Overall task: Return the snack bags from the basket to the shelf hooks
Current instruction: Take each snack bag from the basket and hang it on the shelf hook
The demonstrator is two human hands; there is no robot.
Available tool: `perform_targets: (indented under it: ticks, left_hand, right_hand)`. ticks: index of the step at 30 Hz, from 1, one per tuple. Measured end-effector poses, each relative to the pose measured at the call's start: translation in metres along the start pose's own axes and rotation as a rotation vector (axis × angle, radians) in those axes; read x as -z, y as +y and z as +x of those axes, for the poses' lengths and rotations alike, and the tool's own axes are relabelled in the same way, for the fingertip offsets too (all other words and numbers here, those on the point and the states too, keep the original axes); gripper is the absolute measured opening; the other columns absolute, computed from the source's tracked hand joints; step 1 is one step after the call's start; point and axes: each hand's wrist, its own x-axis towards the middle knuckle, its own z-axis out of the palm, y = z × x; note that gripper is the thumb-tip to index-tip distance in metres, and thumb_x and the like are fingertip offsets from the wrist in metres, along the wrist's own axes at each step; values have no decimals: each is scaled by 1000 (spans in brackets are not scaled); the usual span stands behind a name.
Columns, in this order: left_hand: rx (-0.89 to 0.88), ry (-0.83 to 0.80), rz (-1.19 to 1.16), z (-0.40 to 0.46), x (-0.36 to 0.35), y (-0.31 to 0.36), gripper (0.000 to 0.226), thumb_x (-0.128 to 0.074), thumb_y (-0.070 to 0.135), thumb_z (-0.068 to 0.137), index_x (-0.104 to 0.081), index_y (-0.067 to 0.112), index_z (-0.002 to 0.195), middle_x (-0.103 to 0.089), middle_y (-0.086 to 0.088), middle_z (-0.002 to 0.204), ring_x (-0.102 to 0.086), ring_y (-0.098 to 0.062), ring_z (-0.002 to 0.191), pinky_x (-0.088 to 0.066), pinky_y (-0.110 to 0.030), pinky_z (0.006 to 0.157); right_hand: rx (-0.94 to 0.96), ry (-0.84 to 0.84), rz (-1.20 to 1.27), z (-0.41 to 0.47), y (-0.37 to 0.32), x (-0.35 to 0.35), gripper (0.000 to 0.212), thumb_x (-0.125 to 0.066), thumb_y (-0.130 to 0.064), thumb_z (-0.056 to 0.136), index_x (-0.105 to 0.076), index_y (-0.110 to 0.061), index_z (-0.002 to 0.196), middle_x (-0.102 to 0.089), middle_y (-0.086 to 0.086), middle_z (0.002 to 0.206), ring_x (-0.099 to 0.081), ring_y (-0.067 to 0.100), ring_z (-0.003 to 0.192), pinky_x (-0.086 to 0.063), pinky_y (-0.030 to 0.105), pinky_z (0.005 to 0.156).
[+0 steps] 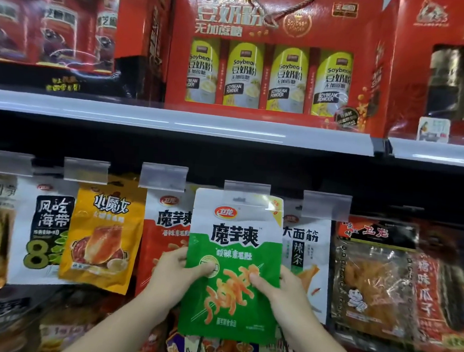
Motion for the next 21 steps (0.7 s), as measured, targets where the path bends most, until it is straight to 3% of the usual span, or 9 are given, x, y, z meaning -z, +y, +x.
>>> perform_targets:
  ticks: [4,7,11,14,18,21]
  left_hand:
    - [4,1,27,5,0,-2,18,-77,11,79,-72,12,96,-78,2,83,-75,-15,72,-57,-25,58]
    - [6,-17,41,11,-4,-3,20,-76,9,79,-71,11,98,-78,-1,86,-75,-15,73,-57,-24,58]
    - [7,-33,79,23,-12,-9,18,-74,11,81,-71,11,98,-78,-1,87,-75,-13,73,-57,-22,57]
    - [14,-13,115,36,-17,-12,17,-74,13,81,-70,12,98,-77,-1,85,-74,-12,71,-58,-23,58]
    - [21,20,126,51,-21,-18,14,-74,13,81,-69,11,94,-77,-3,83,-75,-16,72,-61,-31,65]
    - [13,36,136,61,-25,-26,12,-75,13,81,-69,13,91,-77,-2,81,-75,-15,72,-61,-33,69]
  right_hand:
    - [-13,-4,27,3,7,0,18,-71,-23,84,-68,-27,101,-76,-7,98,-73,16,88,-61,43,74]
    - [-31,2,33,7,9,4,19,-71,-22,84,-67,-26,103,-75,-6,99,-73,17,88,-59,37,69]
    - [-63,39,-23,17,13,6,35,-75,-36,76,-64,-29,108,-72,-7,109,-68,19,101,-56,46,85]
    - [-72,47,-27,28,11,3,21,-70,-27,83,-64,-29,103,-72,-6,104,-70,17,93,-59,44,78]
    - [-74,77,-116,41,10,-3,24,-68,-32,84,-61,-34,107,-67,-11,111,-63,18,106,-50,48,96]
    - [-85,74,-146,51,12,-3,28,-67,-31,86,-63,-26,112,-69,-9,110,-65,18,103,-52,50,94]
